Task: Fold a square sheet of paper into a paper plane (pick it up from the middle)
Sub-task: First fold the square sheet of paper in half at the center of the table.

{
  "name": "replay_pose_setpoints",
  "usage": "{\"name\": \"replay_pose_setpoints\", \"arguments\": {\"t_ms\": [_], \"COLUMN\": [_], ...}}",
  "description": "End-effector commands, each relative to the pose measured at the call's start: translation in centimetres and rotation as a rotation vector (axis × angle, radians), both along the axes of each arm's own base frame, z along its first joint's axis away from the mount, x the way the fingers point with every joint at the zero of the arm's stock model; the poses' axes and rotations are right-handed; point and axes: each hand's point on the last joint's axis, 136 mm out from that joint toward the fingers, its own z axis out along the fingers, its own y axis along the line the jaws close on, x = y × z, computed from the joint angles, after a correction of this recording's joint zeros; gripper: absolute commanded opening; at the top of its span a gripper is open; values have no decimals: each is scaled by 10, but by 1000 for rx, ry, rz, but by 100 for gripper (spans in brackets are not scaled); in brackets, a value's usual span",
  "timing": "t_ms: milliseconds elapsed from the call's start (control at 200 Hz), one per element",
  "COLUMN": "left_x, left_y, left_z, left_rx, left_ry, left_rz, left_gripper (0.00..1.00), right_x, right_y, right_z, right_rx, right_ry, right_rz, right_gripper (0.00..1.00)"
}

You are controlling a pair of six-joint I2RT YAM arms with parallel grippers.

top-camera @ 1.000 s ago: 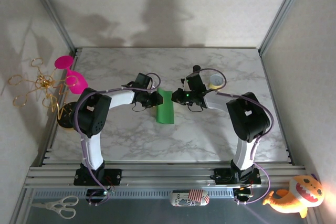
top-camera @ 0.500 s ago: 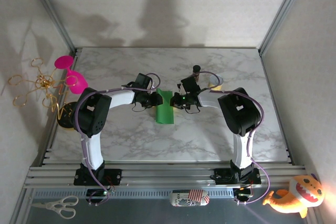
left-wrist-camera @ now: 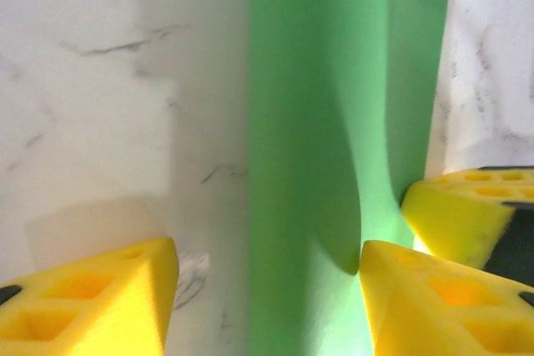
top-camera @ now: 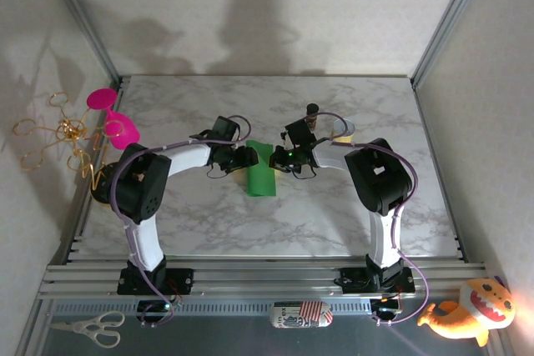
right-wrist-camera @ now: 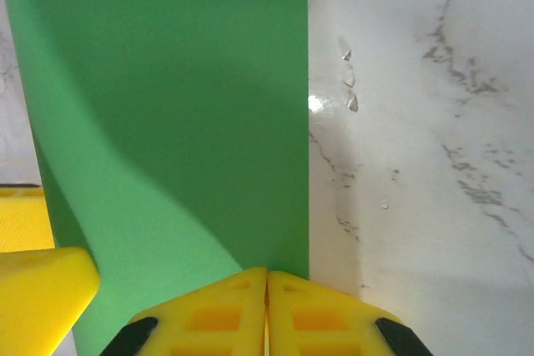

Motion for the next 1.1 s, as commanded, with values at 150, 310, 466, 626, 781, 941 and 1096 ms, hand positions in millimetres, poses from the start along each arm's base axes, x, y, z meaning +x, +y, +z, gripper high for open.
{"name": "replay_pose_setpoints", "arguments": {"t_ms": [150, 310, 466, 626, 781, 941, 1096], "left_x": [-18, -18, -22, -26, -28, -29, -29], "left_y": [-5, 8, 15, 25, 26, 28, 32], "left_z": [-5, -23, -36, -47, -53, -55, -57], "left_rx": [63, 162, 199, 244, 250, 266, 292], "left_ry": [36, 64, 86, 96, 105, 103, 107], "left_rz": [-1, 40, 58, 79, 79, 58, 51], "left_gripper": [65, 61, 53, 45, 42, 40, 37], "right_x": [-12, -6, 9, 16, 19, 18, 18], "right_y": [-7, 2, 5, -11, -32, -40, -40], "right_z": [-25, -6, 30, 43, 39, 34, 29], "right_rx": [-62, 0, 74, 64, 43, 35, 36], "right_ry": [76, 58, -22, -81, -91, -80, -66], "right_rz": [-24, -21, -45, -111, -178, -201, -197], "right_gripper": [11, 12, 18, 28, 29, 29, 29]}}
